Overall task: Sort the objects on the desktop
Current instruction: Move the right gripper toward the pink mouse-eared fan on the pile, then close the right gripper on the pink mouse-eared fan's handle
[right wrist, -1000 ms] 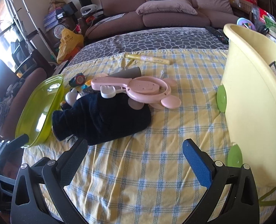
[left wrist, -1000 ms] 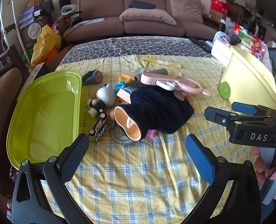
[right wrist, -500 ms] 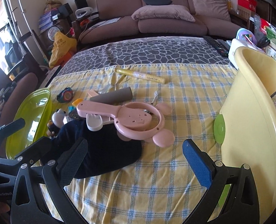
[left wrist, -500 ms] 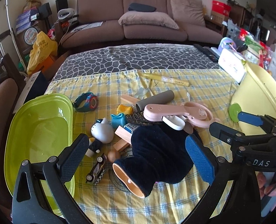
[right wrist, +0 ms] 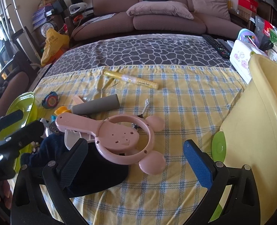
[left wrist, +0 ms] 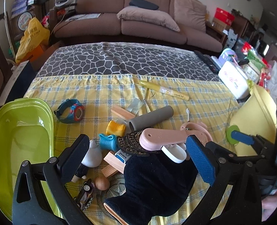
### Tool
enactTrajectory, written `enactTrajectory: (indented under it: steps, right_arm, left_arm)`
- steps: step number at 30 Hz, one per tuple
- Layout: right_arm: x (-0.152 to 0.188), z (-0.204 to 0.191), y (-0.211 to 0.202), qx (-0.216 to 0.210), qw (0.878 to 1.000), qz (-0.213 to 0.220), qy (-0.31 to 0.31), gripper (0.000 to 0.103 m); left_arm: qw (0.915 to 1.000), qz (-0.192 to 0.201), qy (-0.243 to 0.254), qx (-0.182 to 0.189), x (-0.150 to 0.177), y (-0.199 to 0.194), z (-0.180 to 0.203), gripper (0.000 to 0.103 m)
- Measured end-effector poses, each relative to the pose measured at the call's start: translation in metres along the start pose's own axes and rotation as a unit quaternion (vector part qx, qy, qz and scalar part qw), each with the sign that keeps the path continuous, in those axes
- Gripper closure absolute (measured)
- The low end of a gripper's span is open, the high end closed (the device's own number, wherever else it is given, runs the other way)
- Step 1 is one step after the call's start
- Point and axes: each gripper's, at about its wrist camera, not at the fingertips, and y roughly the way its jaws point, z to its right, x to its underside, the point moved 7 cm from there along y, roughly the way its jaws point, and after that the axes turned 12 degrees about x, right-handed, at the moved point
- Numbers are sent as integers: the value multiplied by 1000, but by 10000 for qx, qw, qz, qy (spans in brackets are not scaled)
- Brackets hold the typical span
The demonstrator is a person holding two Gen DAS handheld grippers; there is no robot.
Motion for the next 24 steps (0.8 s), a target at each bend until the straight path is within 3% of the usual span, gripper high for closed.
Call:
enactTrajectory:
  steps: [7,13,16,18,19,24]
  right_arm:
    - [3,11,13,-325,9981,-267,454,0]
    - [6,2,15,-550,9967,-379,469,7]
    - [7,0,17,-602,9962,-411,476,26]
    - [8,2,18,-685,9951,-425,575,37]
    - [8,3,18,-760,9941,-437,634,42]
    - [9,3,18,-792,9935,-451,676,45]
  left_arm:
    - [9990,-172,-409,78,-4,24,-17,0]
    - [9954,-233,-797,472,2,35,-22,3]
    - [9949,-304,-765,583,3,40,-16,14]
    - [9925,-396,-879,746,5,46,-13,35]
    - [9913,-449,-919,823,6,50,-10,39]
    - [9928,-553,-822,670,9,60,-5,42]
